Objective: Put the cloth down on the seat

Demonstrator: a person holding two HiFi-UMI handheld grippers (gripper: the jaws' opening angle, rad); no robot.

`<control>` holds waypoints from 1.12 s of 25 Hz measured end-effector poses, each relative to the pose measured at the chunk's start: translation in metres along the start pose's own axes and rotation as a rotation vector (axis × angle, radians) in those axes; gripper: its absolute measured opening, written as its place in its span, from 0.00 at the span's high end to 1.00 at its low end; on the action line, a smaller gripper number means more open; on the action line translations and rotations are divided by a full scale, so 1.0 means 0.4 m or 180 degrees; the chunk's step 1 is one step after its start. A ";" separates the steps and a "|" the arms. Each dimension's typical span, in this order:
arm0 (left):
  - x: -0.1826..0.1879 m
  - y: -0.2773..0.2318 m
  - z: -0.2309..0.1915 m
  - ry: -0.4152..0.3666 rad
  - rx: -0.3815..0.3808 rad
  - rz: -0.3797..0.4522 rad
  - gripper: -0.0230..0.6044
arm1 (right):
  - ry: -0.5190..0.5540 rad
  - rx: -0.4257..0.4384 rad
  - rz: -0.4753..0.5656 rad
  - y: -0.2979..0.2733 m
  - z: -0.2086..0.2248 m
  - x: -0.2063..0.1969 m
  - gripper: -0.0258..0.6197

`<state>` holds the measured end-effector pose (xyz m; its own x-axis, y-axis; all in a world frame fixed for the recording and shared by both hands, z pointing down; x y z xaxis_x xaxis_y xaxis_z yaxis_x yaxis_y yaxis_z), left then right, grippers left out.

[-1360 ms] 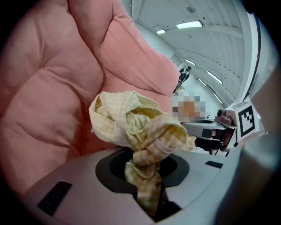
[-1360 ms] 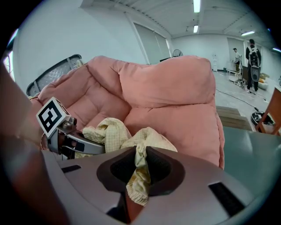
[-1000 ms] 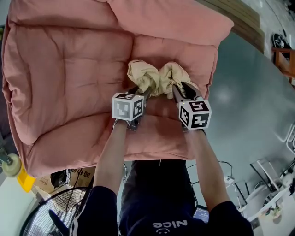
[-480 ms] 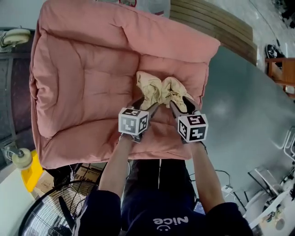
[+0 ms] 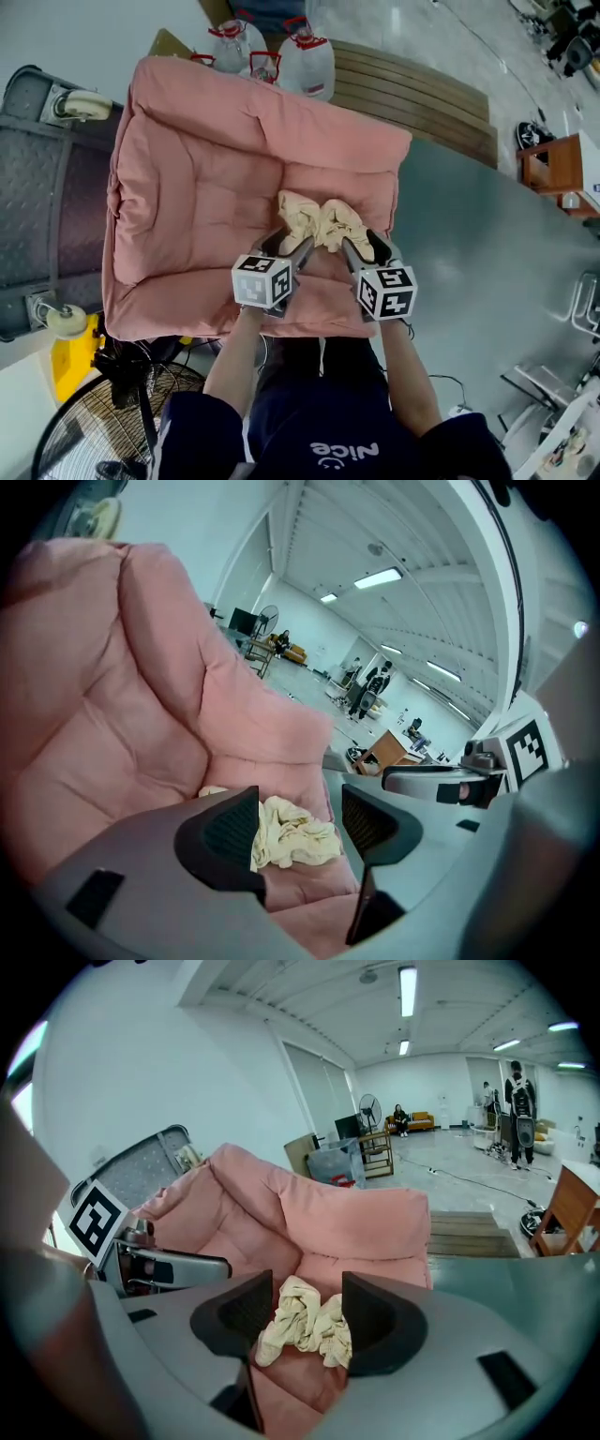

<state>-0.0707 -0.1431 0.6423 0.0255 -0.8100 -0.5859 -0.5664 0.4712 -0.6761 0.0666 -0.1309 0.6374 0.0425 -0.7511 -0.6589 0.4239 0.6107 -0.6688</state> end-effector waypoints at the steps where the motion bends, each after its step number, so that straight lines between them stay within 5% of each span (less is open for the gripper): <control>1: 0.014 0.018 0.015 -0.0044 -0.0004 0.0038 0.50 | 0.0021 -0.0001 0.0041 0.021 -0.005 0.017 0.63; 10: 0.064 0.210 0.133 -0.0129 0.0076 0.0525 0.50 | 0.0223 0.0144 0.0365 0.197 -0.082 0.100 0.63; 20: 0.094 0.409 0.265 -0.0455 0.0109 0.0886 0.50 | 0.0791 0.0242 0.0646 0.390 -0.169 0.147 0.63; 28: 0.125 0.509 0.340 -0.0841 0.0078 0.1015 0.50 | 0.0844 0.0263 0.0990 0.510 -0.215 0.201 0.63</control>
<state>-0.0725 -0.0403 0.4146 0.0643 -0.5059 -0.8602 -0.5604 0.6949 -0.4506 0.0786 -0.0452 0.4184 -0.0498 -0.4367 -0.8982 0.4993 0.7680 -0.4010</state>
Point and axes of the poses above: the fingertips, and each gripper's own axes: y backward along the fingers, z to its right, x out of its top, the point moved 2 cm from there along y, backward along the fingers, and after that the axes turned 1 degree about -y, right-handed, at the moved point
